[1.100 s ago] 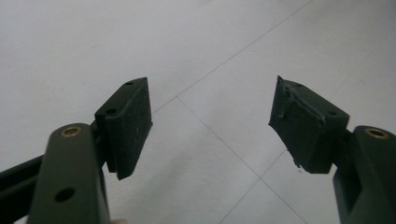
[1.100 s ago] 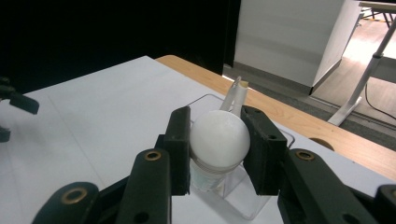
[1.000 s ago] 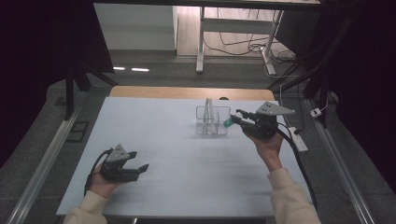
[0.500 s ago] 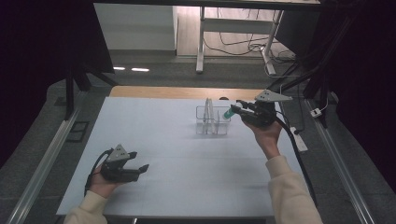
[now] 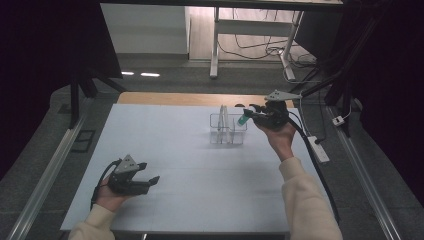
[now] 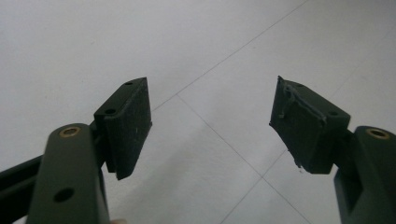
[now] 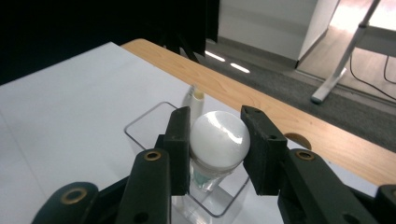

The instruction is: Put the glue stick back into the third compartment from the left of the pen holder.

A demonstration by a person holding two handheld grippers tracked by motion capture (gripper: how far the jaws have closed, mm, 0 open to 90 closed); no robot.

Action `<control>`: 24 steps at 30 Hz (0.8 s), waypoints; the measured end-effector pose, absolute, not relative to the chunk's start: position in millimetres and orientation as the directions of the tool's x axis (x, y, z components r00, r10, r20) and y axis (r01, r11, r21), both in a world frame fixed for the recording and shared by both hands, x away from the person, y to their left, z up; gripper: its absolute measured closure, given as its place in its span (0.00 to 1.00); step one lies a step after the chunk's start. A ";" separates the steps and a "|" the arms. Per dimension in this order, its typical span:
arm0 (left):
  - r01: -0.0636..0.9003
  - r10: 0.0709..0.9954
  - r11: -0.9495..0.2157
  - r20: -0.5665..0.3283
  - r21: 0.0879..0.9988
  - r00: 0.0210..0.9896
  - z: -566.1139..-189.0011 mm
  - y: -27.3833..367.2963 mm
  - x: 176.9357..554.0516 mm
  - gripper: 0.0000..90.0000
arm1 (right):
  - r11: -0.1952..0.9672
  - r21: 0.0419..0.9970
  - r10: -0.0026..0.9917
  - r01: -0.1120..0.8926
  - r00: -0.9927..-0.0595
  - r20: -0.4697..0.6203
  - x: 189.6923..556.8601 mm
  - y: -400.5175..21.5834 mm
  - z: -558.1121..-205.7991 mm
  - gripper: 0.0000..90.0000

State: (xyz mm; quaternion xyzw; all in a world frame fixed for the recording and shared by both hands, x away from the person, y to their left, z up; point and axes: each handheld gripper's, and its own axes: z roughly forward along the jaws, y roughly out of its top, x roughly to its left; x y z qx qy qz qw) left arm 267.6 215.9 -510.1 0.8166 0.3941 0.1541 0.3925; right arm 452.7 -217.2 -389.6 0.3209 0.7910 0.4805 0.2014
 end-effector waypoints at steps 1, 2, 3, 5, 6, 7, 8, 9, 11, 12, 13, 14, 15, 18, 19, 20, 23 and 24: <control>0.523 0.764 -0.383 -0.057 0.762 0.642 -510.1 215.9 267.6 0.32 | 0.337 0.886 0.704 0.317 -0.710 -0.014 454.5 -217.0 -391.5 0.72; 0.524 0.764 -0.383 -0.058 0.761 0.643 -510.3 215.8 267.7 0.32 | 0.340 0.883 0.706 0.324 -0.708 -0.012 455.9 -216.5 -393.1 0.72; 0.524 0.764 -0.383 -0.057 0.761 0.642 -510.4 215.8 267.8 0.32 | 0.347 0.879 0.707 0.327 -0.707 -0.016 457.1 -215.9 -394.7 0.72; 0.524 0.765 -0.383 -0.058 0.761 0.642 -510.5 215.7 268.0 0.32 | 0.356 0.874 0.705 0.330 -0.709 -0.020 459.4 -214.3 -398.2 0.72; 0.525 0.764 -0.383 -0.058 0.760 0.642 -510.6 215.4 268.2 0.32 | 0.357 0.873 0.704 0.333 -0.710 -0.017 460.4 -213.3 -400.0 0.72; 0.525 0.764 -0.384 -0.057 0.760 0.643 -510.8 215.0 268.5 0.32 | 0.358 0.870 0.704 0.338 -0.710 -0.014 460.9 -212.1 -401.8 0.72; 0.524 0.763 -0.387 -0.055 0.759 0.644 -510.8 214.7 268.6 0.32 | 0.360 0.869 0.702 0.339 -0.713 -0.013 461.7 -210.8 -403.7 0.72; 0.523 0.762 -0.389 -0.054 0.758 0.645 -510.9 214.2 268.6 0.32 | 0.362 0.868 0.700 0.339 -0.714 -0.013 462.6 -209.5 -405.6 0.72; 0.523 0.760 -0.392 -0.053 0.757 0.647 -510.8 213.9 268.4 0.32 | 0.373 0.863 0.696 0.341 -0.717 -0.018 463.7 -207.1 -408.9 0.72; 0.522 0.761 -0.391 -0.053 0.758 0.647 -510.7 214.1 268.4 0.32 | 0.381 0.861 0.695 0.337 -0.718 -0.027 463.9 -206.0 -410.3 0.72; 0.522 0.761 -0.389 -0.055 0.759 0.646 -510.7 214.4 268.5 0.32 | 0.385 0.861 0.694 0.332 -0.720 -0.033 464.0 -204.9 -411.6 0.72; 0.523 0.762 -0.388 -0.056 0.759 0.646 -510.7 214.8 268.7 0.32 | 0.391 0.857 0.694 0.335 -0.720 -0.035 464.1 -204.1 -412.4 0.71; 0.524 0.762 -0.388 -0.056 0.759 0.645 -510.8 214.9 268.7 0.32 | 0.393 0.856 0.692 0.335 -0.721 -0.035 464.5 -203.5 -413.3 0.71; 0.523 0.761 -0.389 -0.056 0.758 0.646 -511.0 214.9 268.8 0.32 | 0.385 0.865 0.688 0.322 -0.725 -0.036 463.5 -202.7 -413.9 0.66; 0.523 0.761 -0.390 -0.055 0.758 0.647 -511.0 214.9 268.7 0.32 | 0.381 0.868 0.690 0.319 -0.723 -0.037 462.6 -202.9 -412.8 0.65; 0.523 0.761 -0.390 -0.055 0.758 0.647 -511.0 215.0 268.6 0.32 | 0.375 0.871 0.690 0.318 -0.723 -0.033 461.7 -203.2 -411.8 0.63; 0.523 0.762 -0.388 -0.056 0.759 0.646 -510.9 215.1 268.5 0.32 | 0.382 0.870 0.684 0.311 -0.728 -0.040 458.6 -203.3 -411.4 0.59; 0.523 0.762 -0.388 -0.056 0.759 0.645 -510.9 215.1 268.6 0.32 | 0.389 0.867 0.685 0.311 -0.727 -0.047 457.2 -203.8 -411.8 0.58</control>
